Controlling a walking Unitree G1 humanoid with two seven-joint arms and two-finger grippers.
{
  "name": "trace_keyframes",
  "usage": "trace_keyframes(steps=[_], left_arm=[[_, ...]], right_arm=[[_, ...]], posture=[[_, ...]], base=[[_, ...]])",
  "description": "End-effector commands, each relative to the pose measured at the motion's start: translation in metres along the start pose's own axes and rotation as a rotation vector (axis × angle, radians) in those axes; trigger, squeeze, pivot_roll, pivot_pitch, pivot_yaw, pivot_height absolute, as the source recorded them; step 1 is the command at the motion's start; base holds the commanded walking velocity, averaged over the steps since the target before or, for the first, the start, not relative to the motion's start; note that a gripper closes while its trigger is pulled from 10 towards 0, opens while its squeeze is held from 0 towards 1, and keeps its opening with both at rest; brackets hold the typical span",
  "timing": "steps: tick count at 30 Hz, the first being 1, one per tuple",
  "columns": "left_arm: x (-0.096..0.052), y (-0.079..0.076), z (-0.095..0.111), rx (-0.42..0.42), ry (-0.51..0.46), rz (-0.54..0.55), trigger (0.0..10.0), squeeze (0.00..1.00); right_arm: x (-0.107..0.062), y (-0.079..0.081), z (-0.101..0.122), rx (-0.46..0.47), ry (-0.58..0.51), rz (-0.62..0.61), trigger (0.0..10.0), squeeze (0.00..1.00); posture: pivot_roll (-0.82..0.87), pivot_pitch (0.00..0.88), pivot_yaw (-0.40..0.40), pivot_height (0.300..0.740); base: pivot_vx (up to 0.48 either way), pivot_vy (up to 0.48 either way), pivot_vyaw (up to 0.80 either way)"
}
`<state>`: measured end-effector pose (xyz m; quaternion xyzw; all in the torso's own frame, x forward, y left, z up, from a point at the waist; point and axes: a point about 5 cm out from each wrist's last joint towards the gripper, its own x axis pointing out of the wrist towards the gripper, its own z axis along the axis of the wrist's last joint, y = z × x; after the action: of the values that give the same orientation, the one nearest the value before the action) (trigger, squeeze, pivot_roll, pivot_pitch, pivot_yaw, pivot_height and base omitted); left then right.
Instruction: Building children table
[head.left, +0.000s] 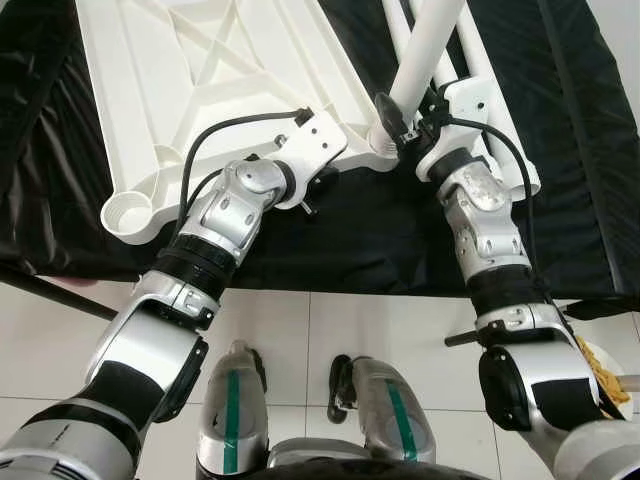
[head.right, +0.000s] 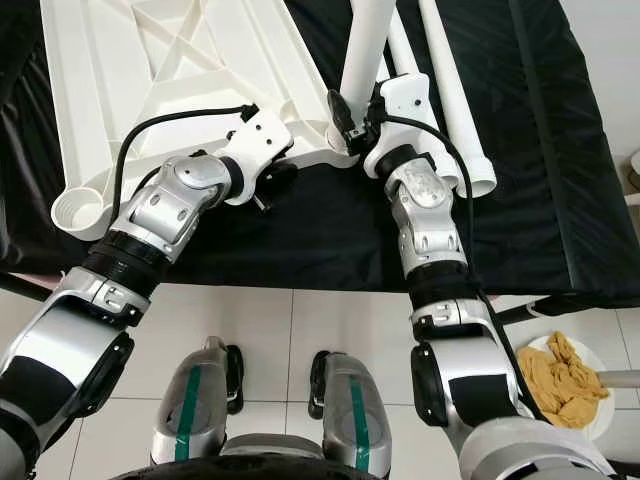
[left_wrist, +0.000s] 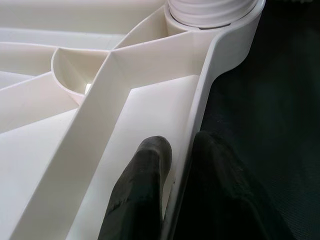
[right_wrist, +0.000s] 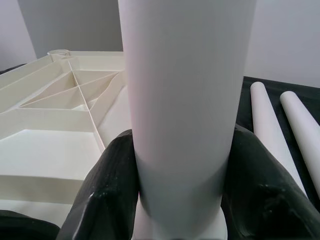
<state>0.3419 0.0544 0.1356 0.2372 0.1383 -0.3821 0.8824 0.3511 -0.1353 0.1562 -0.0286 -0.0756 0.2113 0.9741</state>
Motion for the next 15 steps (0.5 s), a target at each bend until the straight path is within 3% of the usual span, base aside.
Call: trace_keyframes(steps=[1, 10, 15], left_arm=[[-0.007, 0.013, 0.015, 0.032, -0.056, 0.074, 10.0, 0.0], [-0.009, 0.015, 0.017, 0.035, -0.067, 0.082, 10.0, 0.0], [-0.009, 0.015, 0.018, 0.041, -0.071, 0.082, 10.0, 0.0]], right_arm=[[-0.015, -0.002, -0.039, 0.056, 0.195, -0.021, 10.0, 0.0], [-0.017, -0.007, -0.047, 0.096, 0.211, -0.058, 10.0, 0.0], [-0.016, -0.012, -0.049, 0.171, 0.224, -0.092, 10.0, 0.0]], posture=[[0.08, 0.049, -0.036, 0.74], [0.08, 0.05, -0.04, 0.74], [0.08, 0.05, -0.036, 0.74]], base=[[0.0, 0.0, 0.0], [0.0, 0.0, 0.0], [0.0, 0.0, 0.0]])
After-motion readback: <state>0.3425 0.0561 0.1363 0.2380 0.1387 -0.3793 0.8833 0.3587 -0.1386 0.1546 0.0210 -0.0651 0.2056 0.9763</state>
